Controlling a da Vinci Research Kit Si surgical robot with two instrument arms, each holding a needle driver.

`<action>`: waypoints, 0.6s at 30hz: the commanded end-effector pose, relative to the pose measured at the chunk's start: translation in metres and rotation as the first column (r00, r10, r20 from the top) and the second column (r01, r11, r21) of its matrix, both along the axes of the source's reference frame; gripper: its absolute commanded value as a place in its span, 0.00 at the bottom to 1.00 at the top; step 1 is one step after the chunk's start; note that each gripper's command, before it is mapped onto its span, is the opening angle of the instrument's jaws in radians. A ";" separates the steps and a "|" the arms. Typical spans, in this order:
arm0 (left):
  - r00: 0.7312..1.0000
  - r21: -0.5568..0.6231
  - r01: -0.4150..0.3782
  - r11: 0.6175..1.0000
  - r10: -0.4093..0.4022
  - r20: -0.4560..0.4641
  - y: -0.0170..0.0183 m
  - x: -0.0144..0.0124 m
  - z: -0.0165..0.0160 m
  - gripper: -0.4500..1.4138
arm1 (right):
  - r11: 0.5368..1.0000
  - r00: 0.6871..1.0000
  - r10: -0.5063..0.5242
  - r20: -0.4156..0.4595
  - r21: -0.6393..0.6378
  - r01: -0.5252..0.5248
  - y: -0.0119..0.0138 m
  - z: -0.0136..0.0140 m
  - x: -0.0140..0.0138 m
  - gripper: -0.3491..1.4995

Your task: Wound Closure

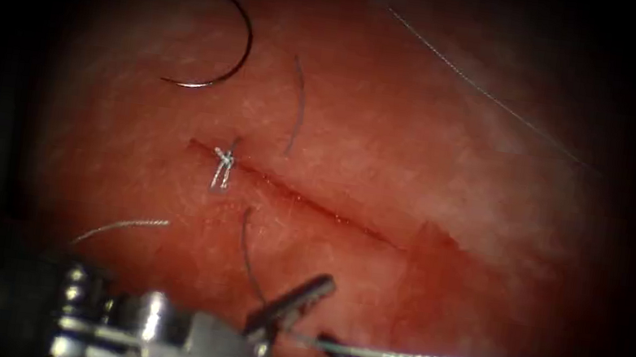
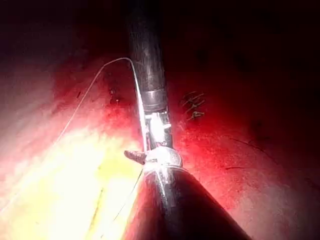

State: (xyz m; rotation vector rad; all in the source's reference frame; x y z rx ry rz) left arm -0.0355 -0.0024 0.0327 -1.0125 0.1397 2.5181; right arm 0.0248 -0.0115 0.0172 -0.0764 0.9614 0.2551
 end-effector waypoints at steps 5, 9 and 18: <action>0.999 -0.014 -0.048 0.999 0.048 0.020 -0.0012 -0.0006 0.0001 0.00 | 1.000 1.000 -0.003 -0.003 0.006 0.003 -0.0014 0.0002 0.0005 0.90; 0.994 -0.037 -0.099 0.994 0.100 0.038 -0.0010 0.0002 -0.0007 0.00 | 1.000 1.000 -0.007 -0.007 0.008 0.007 -0.0014 0.0002 0.0005 0.88; 0.934 -0.046 -0.203 0.978 0.208 0.290 0.0018 0.0027 0.0004 0.00 | 0.999 0.990 -0.024 -0.137 0.030 0.028 0.0011 -0.0003 0.0016 0.74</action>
